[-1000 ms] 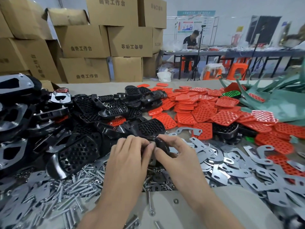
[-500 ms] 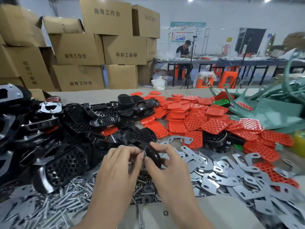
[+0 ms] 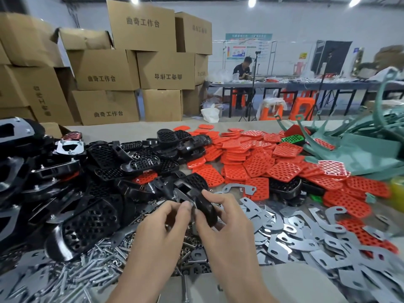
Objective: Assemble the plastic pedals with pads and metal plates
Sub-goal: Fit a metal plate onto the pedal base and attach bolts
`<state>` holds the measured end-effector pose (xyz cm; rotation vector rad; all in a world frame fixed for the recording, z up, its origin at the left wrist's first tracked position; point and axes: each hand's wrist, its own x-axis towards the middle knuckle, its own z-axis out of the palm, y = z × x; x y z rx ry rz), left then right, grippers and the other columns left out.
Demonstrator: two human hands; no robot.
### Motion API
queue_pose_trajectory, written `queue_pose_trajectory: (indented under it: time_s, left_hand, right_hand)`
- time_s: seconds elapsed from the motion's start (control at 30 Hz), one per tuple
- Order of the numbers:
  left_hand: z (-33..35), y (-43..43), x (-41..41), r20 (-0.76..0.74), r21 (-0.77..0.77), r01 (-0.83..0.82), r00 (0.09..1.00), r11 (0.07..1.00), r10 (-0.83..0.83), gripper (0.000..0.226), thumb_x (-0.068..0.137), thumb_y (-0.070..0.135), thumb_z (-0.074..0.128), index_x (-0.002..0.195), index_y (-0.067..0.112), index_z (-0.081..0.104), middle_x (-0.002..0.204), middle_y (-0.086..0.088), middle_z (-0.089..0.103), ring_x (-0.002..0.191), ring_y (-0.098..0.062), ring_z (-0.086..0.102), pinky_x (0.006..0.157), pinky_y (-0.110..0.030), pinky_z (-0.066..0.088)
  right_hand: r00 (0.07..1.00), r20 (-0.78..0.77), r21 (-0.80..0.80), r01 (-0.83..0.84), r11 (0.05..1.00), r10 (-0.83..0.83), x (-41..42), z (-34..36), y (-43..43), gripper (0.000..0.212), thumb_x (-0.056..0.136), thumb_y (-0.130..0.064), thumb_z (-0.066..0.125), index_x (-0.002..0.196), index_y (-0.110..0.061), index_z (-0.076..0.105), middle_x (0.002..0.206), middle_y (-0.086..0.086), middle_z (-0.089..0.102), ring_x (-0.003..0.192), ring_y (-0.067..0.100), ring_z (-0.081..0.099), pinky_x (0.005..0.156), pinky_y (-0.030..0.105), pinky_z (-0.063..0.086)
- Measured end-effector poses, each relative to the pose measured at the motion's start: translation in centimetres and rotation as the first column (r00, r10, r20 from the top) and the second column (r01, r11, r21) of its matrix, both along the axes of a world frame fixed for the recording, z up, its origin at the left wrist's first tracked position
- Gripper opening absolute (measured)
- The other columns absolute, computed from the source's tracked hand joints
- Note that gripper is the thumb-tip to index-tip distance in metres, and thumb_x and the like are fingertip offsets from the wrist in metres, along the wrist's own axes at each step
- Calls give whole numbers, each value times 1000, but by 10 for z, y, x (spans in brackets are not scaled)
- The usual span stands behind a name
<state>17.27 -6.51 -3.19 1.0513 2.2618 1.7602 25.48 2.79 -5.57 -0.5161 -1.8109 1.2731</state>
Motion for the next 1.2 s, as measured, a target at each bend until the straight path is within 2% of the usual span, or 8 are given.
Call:
queue_pose_trajectory:
  time_s: [0.37,0.5,0.6,0.77,0.9,1.0,1.13,1.2]
  left_hand:
    - [6,-4,-11,581,82,95,804,992,-125,27,84,42,68,74,20,79,69,-3,65,56,-12,53,57,-31,42]
    - [-2,-11,-14,-153,-91,-55,987,994,40,16,90,44,59,80,36,68,76,13,66,67,-1,59,62,-18,45]
    - [-6,-11,-9,-654,-129,-178,755,976,51,16,91,44,49,86,34,60,82,18,57,77,0,55,53,-16,43]
    - [1,-1,-1,116,39,2,993,999,-6,12,92,39,63,84,35,72,65,13,65,54,-2,55,58,-21,44]
    - [15,4,-2,710,212,37,681,977,-180,22,85,26,73,68,13,75,65,-1,62,47,-9,51,41,-23,41]
    - [30,3,-2,805,252,56,543,966,-241,18,63,30,77,59,12,73,61,-1,61,42,-8,47,34,-18,35]
    - [45,-3,9,223,39,60,972,997,-67,7,84,34,75,77,31,78,61,8,66,49,-3,56,46,-14,45]
    - [50,-3,20,-285,-10,-49,957,999,44,10,88,28,69,83,37,71,72,19,68,65,2,61,56,-14,46]
  right_hand:
    - [998,25,310,45,950,-55,3,2,1,33,91,-16,75,108,-43,64,111,-27,61,103,-7,61,79,11,46]
    - [1000,26,217,-10,976,4,1,0,3,35,91,-19,76,107,-47,63,111,-29,63,105,-8,64,83,18,53]
    - [1000,-11,133,-25,991,27,0,-1,4,39,91,-17,76,107,-50,62,111,-28,66,107,-7,65,85,18,54]
    - [999,-30,191,28,981,-23,3,4,2,40,92,-14,75,102,-50,62,111,-30,62,107,-5,64,88,12,50]
    - [997,-45,296,78,952,-67,9,12,-2,28,92,-12,73,112,-31,66,111,-22,61,106,-3,62,91,12,46]
    - [994,-70,338,105,935,-86,14,20,-4,24,93,-14,70,114,-24,67,112,-20,61,106,-6,59,91,11,44]
    - [995,-91,225,69,972,-49,26,38,-6,24,93,-15,70,111,-30,66,110,-19,63,103,-3,62,91,19,50]
    - [996,-87,30,27,999,-24,35,48,-7,26,92,-17,73,102,-39,65,108,-15,69,100,2,67,91,28,54]
